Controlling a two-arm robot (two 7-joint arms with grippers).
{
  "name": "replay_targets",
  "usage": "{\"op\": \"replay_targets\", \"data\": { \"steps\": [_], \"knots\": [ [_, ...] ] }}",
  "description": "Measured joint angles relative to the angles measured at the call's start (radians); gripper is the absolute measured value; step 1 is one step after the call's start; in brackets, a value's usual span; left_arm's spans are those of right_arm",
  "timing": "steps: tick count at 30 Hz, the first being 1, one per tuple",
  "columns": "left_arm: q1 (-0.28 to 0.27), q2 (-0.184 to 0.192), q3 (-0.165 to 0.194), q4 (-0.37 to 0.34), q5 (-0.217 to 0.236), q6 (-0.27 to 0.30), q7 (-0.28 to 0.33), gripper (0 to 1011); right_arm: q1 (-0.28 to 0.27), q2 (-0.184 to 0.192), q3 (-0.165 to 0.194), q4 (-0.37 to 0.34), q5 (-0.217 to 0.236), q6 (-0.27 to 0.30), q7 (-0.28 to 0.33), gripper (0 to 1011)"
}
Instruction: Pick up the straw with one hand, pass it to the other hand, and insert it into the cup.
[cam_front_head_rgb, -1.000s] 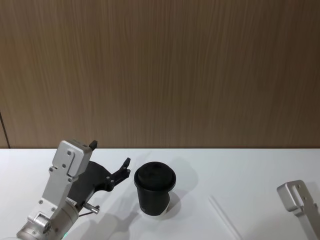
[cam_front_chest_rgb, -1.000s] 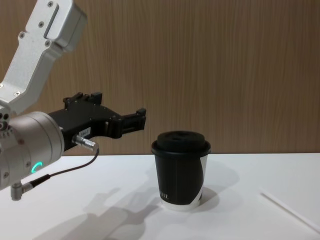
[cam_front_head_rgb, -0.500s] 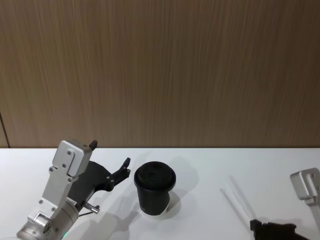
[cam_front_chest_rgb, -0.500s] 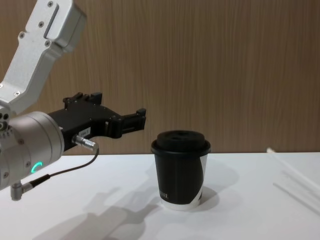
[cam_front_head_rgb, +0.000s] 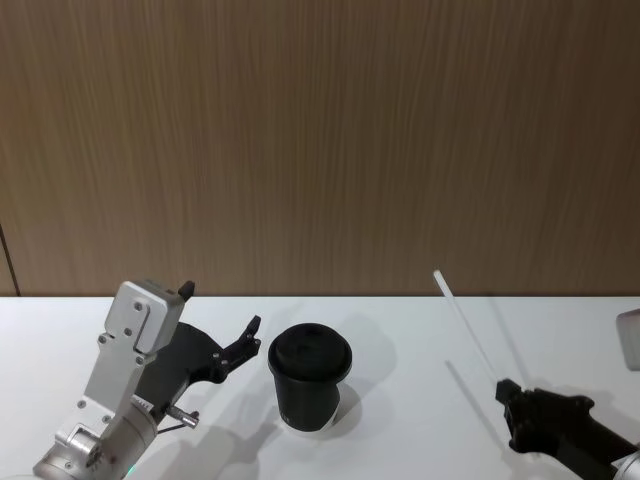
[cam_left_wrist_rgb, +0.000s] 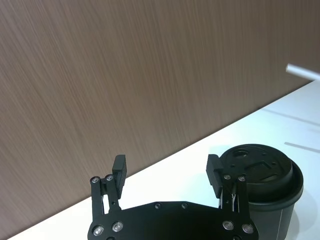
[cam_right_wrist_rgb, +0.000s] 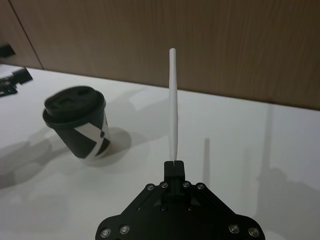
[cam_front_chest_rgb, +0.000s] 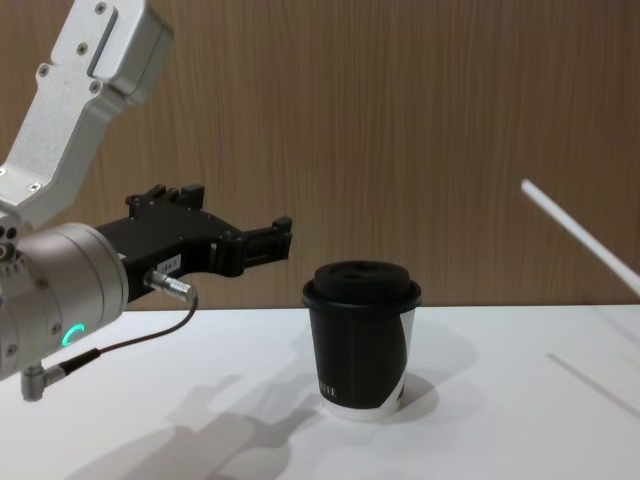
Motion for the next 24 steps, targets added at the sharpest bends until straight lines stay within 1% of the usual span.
{"op": "replay_targets", "data": {
  "steps": [3,6,7,8,10,11,13,14,16,17,20,24],
  "knots": [
    [0.0,0.0,0.0,0.0,0.0,0.0,0.0,1003,0.004,-0.003,0.003,0.006,0.015,-0.038,0.022,0],
    [0.0,0.0,0.0,0.0,0.0,0.0,0.0,1003,0.013,-0.01,0.007,0.018,0.046,-0.096,0.063,0],
    [0.0,0.0,0.0,0.0,0.0,0.0,0.0,1003,0.013,-0.01,0.007,0.018,0.046,-0.096,0.063,0],
    [0.0,0.0,0.0,0.0,0.0,0.0,0.0,1004,0.018,-0.013,0.008,0.024,0.061,-0.118,0.083,0],
    [0.0,0.0,0.0,0.0,0.0,0.0,0.0,1003,0.022,-0.015,0.009,0.028,0.076,-0.137,0.101,0],
    [0.0,0.0,0.0,0.0,0.0,0.0,0.0,1003,0.028,-0.018,0.01,0.035,0.092,-0.158,0.119,0],
    [0.0,0.0,0.0,0.0,0.0,0.0,0.0,1003,0.032,-0.021,0.01,0.041,0.104,-0.172,0.138,0],
    [0.0,0.0,0.0,0.0,0.0,0.0,0.0,1003,0.039,-0.023,0.01,0.048,0.122,-0.19,0.161,0],
    [0.0,0.0,0.0,0.0,0.0,0.0,0.0,1003,0.044,-0.026,0.01,0.054,0.139,-0.206,0.183,0],
    [0.0,0.0,0.0,0.0,0.0,0.0,0.0,1004,0.049,-0.028,0.009,0.059,0.155,-0.219,0.203,0],
    [0.0,0.0,0.0,0.0,0.0,0.0,0.0,1003,0.058,-0.032,0.007,0.068,0.178,-0.236,0.232,0],
    [0.0,0.0,0.0,0.0,0.0,0.0,0.0,1003,0.074,-0.039,0.0,0.084,0.229,-0.261,0.293,0]
  ]
}}
